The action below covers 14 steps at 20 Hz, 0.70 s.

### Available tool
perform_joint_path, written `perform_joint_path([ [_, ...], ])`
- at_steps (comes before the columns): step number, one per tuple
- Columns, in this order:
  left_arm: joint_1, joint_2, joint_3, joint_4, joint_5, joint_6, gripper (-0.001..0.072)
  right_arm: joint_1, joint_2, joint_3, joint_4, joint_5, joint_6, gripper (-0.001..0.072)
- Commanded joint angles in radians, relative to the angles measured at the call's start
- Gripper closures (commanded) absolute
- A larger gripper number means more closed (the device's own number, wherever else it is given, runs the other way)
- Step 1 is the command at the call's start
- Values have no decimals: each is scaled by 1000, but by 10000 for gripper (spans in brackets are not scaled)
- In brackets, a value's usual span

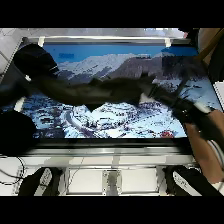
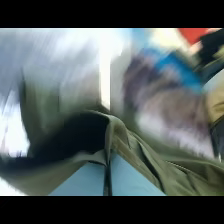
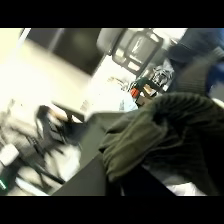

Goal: Fold the clothes and pants, and hang the long-sleeved shirts on hangers.

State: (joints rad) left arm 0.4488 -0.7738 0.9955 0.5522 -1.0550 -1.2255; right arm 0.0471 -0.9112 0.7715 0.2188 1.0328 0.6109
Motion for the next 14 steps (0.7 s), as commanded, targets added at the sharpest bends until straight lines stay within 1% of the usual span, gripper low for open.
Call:
perform_joint_path([
  [1,4,40,329,-1,-50,3,697,-3,193,418,-578,6,457,692],
  [2,4,41,422,0,-60,3,697,-3,199,545,-721,109,578,692],
  [3,4,42,500,1,-61,3,697,-3,198,656,-824,219,686,692],
  [4,4,44,573,10,-61,14,697,-3,198,740,-892,315,774,692],
  [5,4,47,629,47,-62,14,697,-3,199,784,-923,393,834,692],
  [7,4,47,698,142,-80,5,697,-3,198,783,-921,523,928,692],
  [8,4,48,702,193,-87,-7,697,-3,198,756,-924,544,934,692],
  [10,4,10,702,245,-109,-46,697,-3,193,671,-962,487,922,692],
  [12,-14,-75,702,204,-112,-45,697,-3,160,557,-1003,375,856,693],
  [14,-103,-208,702,200,-112,-45,697,-3,89,440,-1001,219,780,693],
])
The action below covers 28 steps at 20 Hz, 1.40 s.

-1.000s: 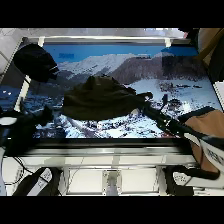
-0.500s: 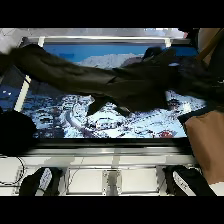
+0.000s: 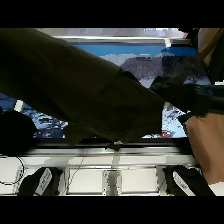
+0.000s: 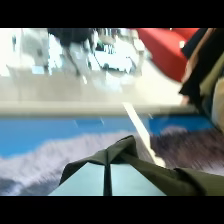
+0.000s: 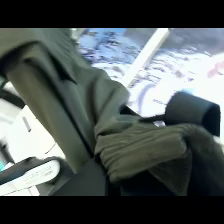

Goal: Fold the clothes and pants, and hang the long-sleeved shirts on hangers.

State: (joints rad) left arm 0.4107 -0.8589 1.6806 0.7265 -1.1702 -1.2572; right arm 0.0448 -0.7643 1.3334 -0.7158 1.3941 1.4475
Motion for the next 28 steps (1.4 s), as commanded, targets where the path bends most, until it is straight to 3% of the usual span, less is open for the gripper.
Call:
perform_joint_path([
  [1,-127,-196,16,32,4,-4,697,-1,-113,-174,-64,-221,-81,693],
  [3,-253,-361,16,82,45,31,697,0,-252,-242,-53,-345,-111,693],
  [5,-337,-525,16,146,180,13,697,-1,-420,-250,-2,-453,-161,693],
  [8,-385,-730,17,141,369,-15,697,-1,-632,-250,143,-695,-218,693],
  [11,-404,-852,17,128,453,-14,695,-1,-761,-250,304,-891,-274,691],
  [12,-404,-871,17,110,451,-14,630,-1,-776,-250,322,-930,-294,622],
  [13,-404,-879,17,95,447,-15,272,-1,-777,-249,323,-970,-309,354],
  [14,-397,-872,17,92,439,-22,-5,-12,-771,-235,315,-966,-319,240],
  [16,-354,-826,18,93,360,-29,11,-60,-737,-185,239,-849,-369,248],
  [19,-237,-730,17,99,59,-29,10,-178,-602,-181,64,-607,-365,300],
  [21,-174,-667,-6,119,-182,-14,10,-240,-474,-252,-31,-478,-356,395],
  [23,-156,-571,-143,119,-319,-10,11,-272,-339,-376,-63,-421,-340,393],
  [25,-168,-446,-380,119,-329,-6,10,-275,-225,-496,-66,-376,-329,392],
  [28,-179,-272,-763,108,-166,8,10,-262,-112,-585,-52,-343,-306,381],
])
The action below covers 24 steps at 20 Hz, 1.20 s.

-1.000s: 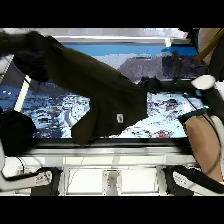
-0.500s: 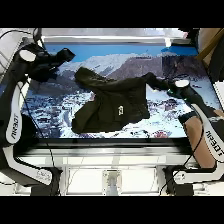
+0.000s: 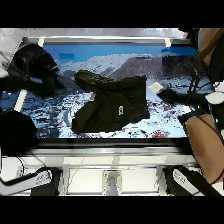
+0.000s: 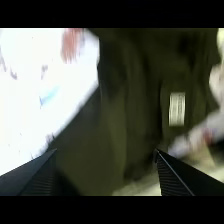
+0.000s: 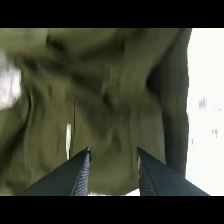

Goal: Fold the clothes and pants, and hang the long-sleeved shirts on hangers.

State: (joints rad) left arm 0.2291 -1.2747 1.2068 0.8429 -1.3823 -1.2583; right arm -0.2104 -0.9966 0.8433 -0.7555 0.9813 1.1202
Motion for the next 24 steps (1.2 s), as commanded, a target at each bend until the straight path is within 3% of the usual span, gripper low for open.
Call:
perform_joint_path([
  [1,2,179,-392,-45,97,9,10,-7,142,-94,-2,73,26,380],
  [6,2,161,-607,-189,240,10,19,-7,206,-94,94,70,32,380],
  [8,2,123,-607,-282,286,10,134,-7,218,-94,105,71,39,380],
  [12,-58,39,-607,-330,391,12,134,-7,220,-95,130,72,39,380],
  [14,-122,5,-606,-384,491,102,136,-7,220,-95,136,73,40,380],
  [15,-142,-2,-603,-443,528,138,237,-7,220,-95,135,76,42,381],
  [17,-150,3,-576,-573,549,277,693,-7,220,-95,135,85,42,381],
  [18,-140,10,-545,-594,550,337,697,-7,220,-95,135,88,42,381],
  [22,-117,8,-361,-561,575,336,698,-7,219,-95,129,92,42,381],
  [24,-139,-9,-274,-385,646,324,698,-7,217,-95,127,91,42,382],
])
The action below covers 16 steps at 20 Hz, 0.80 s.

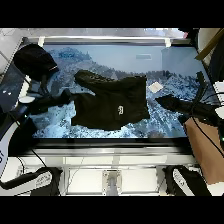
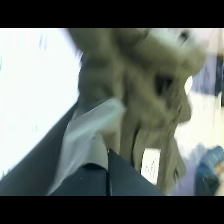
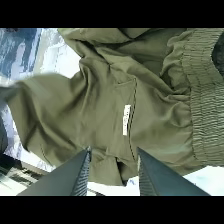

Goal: Fold the clothes and pants, and hang the long-sleeved shirts on hangers.

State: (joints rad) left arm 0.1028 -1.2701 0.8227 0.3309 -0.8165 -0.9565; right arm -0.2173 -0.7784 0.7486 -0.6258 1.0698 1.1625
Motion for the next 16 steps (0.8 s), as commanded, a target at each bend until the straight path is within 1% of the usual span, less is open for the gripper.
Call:
perform_joint_path([
  [1,-23,-33,140,203,87,5,698,0,-1,0,-4,2,0,382],
  [2,-33,-56,158,254,86,-20,698,0,-1,0,-4,3,0,382],
  [4,-39,-94,160,303,83,-48,698,0,-1,0,-4,3,0,382],
  [6,-33,-116,160,383,84,-109,698,0,-1,0,-5,3,0,381],
  [9,-30,-121,160,489,84,-133,696,0,-1,0,-28,2,0,382],
  [10,-30,-121,161,504,91,-134,664,0,-1,0,-33,-2,0,381],
  [11,-24,-121,166,514,107,-142,533,0,-1,0,-33,-14,0,381],
  [12,-7,-121,182,514,117,-167,373,0,0,0,-33,-23,0,381],
  [13,22,-121,211,514,116,-214,308,-1,-1,0,-34,-24,0,382],
  [14,50,-121,241,514,111,-246,304,0,0,0,-34,-22,0,381],
  [15,79,-121,275,513,87,-253,304,-1,-1,0,-34,-22,0,381],
  [16,101,-120,307,505,24,-253,304,0,-1,0,-34,-21,0,381],
])
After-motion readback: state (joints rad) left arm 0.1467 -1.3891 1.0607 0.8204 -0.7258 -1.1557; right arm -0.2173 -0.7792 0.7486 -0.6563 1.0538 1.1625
